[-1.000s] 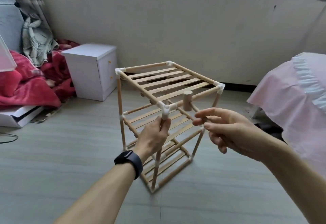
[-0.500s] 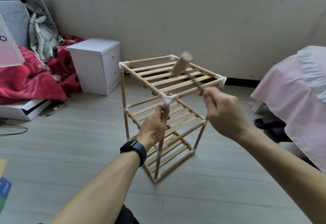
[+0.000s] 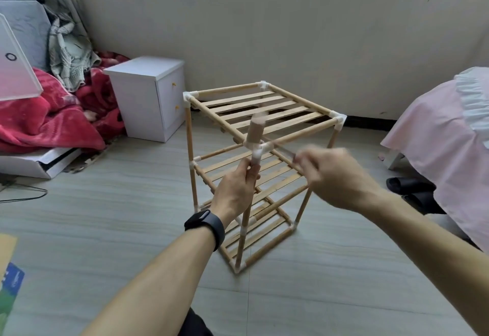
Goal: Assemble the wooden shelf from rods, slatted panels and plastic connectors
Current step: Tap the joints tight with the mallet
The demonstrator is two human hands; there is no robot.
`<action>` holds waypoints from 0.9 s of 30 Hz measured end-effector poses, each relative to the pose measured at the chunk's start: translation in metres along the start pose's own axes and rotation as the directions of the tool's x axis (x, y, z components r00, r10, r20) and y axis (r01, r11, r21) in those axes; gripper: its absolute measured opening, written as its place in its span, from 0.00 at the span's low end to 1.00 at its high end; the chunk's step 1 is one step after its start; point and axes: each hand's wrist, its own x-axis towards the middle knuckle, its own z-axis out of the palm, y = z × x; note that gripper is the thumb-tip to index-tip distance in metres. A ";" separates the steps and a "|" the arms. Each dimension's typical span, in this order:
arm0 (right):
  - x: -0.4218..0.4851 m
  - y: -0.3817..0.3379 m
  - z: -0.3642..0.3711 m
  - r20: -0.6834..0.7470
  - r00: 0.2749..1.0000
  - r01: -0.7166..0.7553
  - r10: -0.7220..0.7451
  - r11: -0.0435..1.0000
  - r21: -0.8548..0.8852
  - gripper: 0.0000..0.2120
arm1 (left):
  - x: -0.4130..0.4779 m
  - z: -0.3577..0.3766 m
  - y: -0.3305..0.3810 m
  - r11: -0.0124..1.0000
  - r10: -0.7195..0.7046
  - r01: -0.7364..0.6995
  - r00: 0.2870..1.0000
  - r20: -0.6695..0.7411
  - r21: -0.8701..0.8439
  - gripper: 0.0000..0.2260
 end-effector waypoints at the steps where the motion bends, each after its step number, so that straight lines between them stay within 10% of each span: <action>1: -0.002 0.004 0.002 0.085 0.996 -0.039 0.041 0.999 -0.019 0.13 | -0.001 0.002 0.002 1.000 0.001 -0.001 1.000 -0.014 0.004 0.14; 5: -0.002 0.016 -0.003 -0.250 0.949 -0.137 0.192 0.966 0.221 0.12 | -0.004 0.017 0.022 0.996 0.046 -0.048 0.998 0.031 0.076 0.15; 9: -0.007 0.032 0.014 -0.307 0.886 -0.276 0.347 0.928 0.252 0.12 | -0.005 0.032 0.039 0.883 0.210 -0.339 0.904 0.372 0.326 0.21; 14: -0.018 0.061 0.015 -0.519 0.839 -0.232 0.164 0.970 -0.068 0.10 | 0.005 -0.002 0.031 0.813 0.549 -0.454 0.805 -0.224 0.364 0.12; 18: -0.020 0.072 0.016 -0.531 0.843 -0.222 0.091 0.957 -0.189 0.09 | 0.018 -0.036 0.000 0.973 0.141 0.020 0.734 -0.664 0.228 0.31; 21: -0.012 0.073 0.011 -0.520 0.823 -0.343 0.227 0.929 -0.138 0.10 | 0.016 -0.042 -0.023 0.983 -0.170 0.185 0.862 -0.477 -0.016 0.34; 27: -0.006 0.036 0.003 -0.299 0.872 -0.281 0.388 0.896 0.343 0.09 | 0.016 -0.040 -0.028 0.980 -0.193 0.177 0.950 -0.245 -0.086 0.24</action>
